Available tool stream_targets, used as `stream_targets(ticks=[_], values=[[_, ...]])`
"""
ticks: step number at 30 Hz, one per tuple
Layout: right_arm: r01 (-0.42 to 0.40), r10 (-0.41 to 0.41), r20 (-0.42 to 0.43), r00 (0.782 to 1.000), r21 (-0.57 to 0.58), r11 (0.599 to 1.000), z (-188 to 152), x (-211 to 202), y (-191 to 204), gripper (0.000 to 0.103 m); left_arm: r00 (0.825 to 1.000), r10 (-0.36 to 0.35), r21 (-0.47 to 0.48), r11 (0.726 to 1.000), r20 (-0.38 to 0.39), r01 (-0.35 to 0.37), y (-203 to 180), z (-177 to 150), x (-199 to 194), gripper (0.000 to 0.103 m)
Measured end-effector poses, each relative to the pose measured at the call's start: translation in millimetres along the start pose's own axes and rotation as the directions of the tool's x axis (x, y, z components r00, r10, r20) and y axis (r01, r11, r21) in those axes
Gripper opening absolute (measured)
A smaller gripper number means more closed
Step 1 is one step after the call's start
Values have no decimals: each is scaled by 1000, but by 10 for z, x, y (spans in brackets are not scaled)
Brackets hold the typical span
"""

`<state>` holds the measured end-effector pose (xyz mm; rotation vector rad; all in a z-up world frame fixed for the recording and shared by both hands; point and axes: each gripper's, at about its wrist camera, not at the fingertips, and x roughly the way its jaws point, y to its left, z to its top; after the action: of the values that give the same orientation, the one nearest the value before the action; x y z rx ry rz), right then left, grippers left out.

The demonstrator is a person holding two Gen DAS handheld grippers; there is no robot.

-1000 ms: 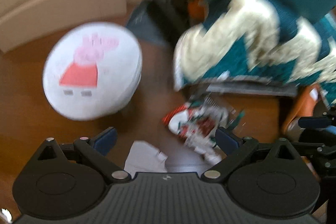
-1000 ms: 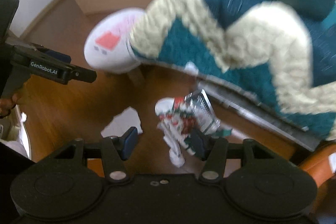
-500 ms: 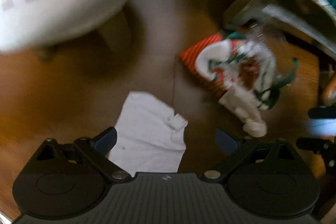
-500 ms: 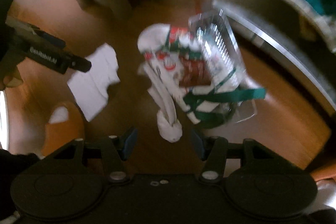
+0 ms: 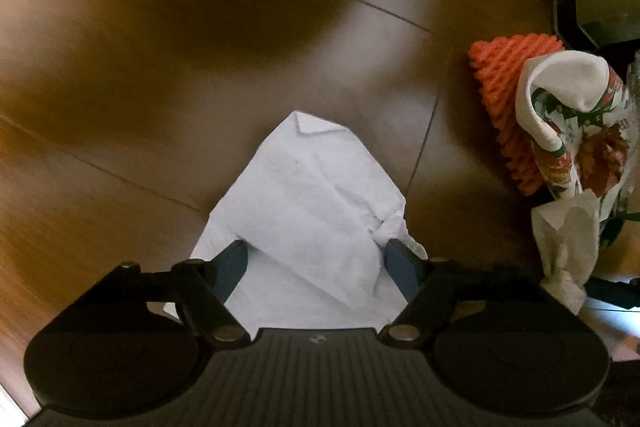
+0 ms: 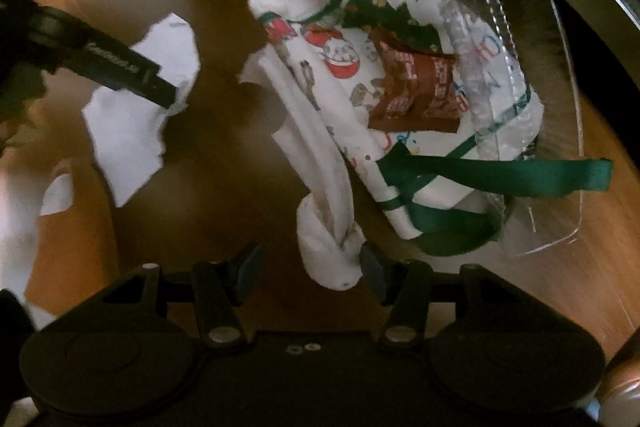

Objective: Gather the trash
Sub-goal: 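Grasp a white tissue with the left gripper while the right grasps another tissue, then lift both white tissues up toward the teal bin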

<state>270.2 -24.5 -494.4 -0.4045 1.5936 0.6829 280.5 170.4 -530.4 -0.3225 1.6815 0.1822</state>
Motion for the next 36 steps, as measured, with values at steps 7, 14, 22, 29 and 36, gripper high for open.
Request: stream_targets(ticks=[7, 14, 22, 29, 36], values=[[30, -30, -1, 1000, -23, 999, 42, 140, 46, 51, 998, 38, 45, 998, 59, -40, -151, -108, -53, 57], [31, -31, 6, 999, -37, 999, 21, 171, 120, 21, 997, 6, 113, 994, 73, -14, -312, -151, -126, 9], [15, -16, 58, 998, 17, 1000, -56, -218, 39, 20, 997, -16, 113, 994, 74, 7, -236, -144, -254, 7], [-15, 1, 175, 985, 78, 997, -161, -955, 34, 20, 985, -43, 163, 986, 168, 15, -195, -239, -896, 7], [-19, -8, 307, 952, 83, 996, -350, -1887, 159, 20, 946, -70, 265, 964, 318, -18, -268, -380, -1781, 7]])
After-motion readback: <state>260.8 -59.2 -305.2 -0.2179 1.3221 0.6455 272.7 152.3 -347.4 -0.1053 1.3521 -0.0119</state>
